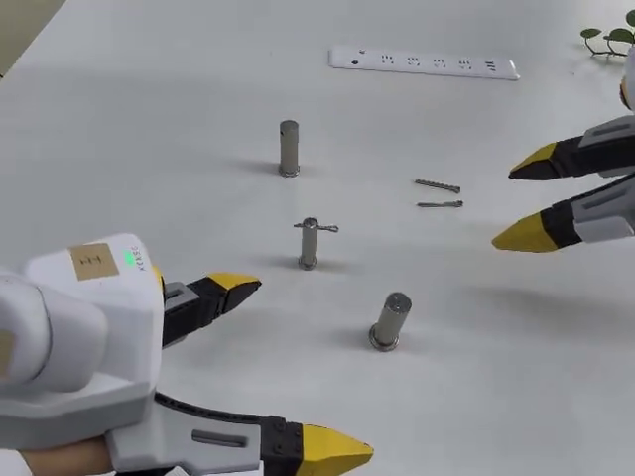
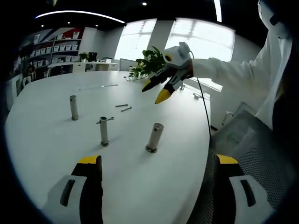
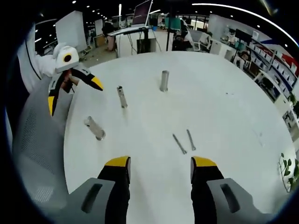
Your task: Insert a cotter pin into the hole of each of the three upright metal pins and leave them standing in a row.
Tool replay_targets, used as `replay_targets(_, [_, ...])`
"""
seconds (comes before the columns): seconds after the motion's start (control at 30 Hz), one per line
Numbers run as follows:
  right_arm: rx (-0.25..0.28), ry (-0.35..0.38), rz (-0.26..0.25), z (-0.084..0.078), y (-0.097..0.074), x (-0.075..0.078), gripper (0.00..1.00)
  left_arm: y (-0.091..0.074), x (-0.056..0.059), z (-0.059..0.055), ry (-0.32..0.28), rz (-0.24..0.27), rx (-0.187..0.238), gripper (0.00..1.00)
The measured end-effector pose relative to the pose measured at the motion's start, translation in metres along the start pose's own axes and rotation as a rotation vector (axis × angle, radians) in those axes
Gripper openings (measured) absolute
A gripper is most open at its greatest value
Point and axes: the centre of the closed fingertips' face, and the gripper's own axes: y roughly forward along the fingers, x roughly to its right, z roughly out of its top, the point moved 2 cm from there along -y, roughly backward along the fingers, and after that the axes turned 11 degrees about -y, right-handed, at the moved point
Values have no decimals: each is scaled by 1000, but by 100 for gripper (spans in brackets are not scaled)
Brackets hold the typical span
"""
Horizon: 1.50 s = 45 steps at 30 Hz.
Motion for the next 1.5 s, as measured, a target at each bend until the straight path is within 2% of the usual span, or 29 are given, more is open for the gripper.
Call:
replay_targets(0.27, [-19,-28,30,0,19,10,33,-3,-2,1,-6,18,4,97])
replay_targets(0.4, [-39,-14,55,-1,29,11,28,-3,-3,0,-12,24,1,97])
replay_targets(0.53, [-50,-28,63,-2,40,12,21,-4,-4,2,-35,28,20,96])
replay_targets(0.63, [-58,-36,65,-4,48,19,19,-5,-3,3,-34,28,21,96])
replay_targets(0.77, [-67,-43,71,-5,55,22,15,-6,-3,2,-37,32,18,96])
replay_targets(0.93, [-87,-60,90,-7,59,22,16,-7,-4,0,-48,38,15,95])
replay_targets(1.2, [-130,-70,86,-15,63,26,12,-8,-2,-4,-53,37,9,95])
replay_targets(1.23, [-114,-61,89,-13,63,26,11,-8,-2,-5,-53,37,9,95])
replay_targets(1.33, [-129,-75,99,-14,63,26,4,-8,0,-2,-50,27,30,91])
replay_targets(1.5, [-138,-105,102,-12,65,26,2,-7,0,-2,-52,25,31,91])
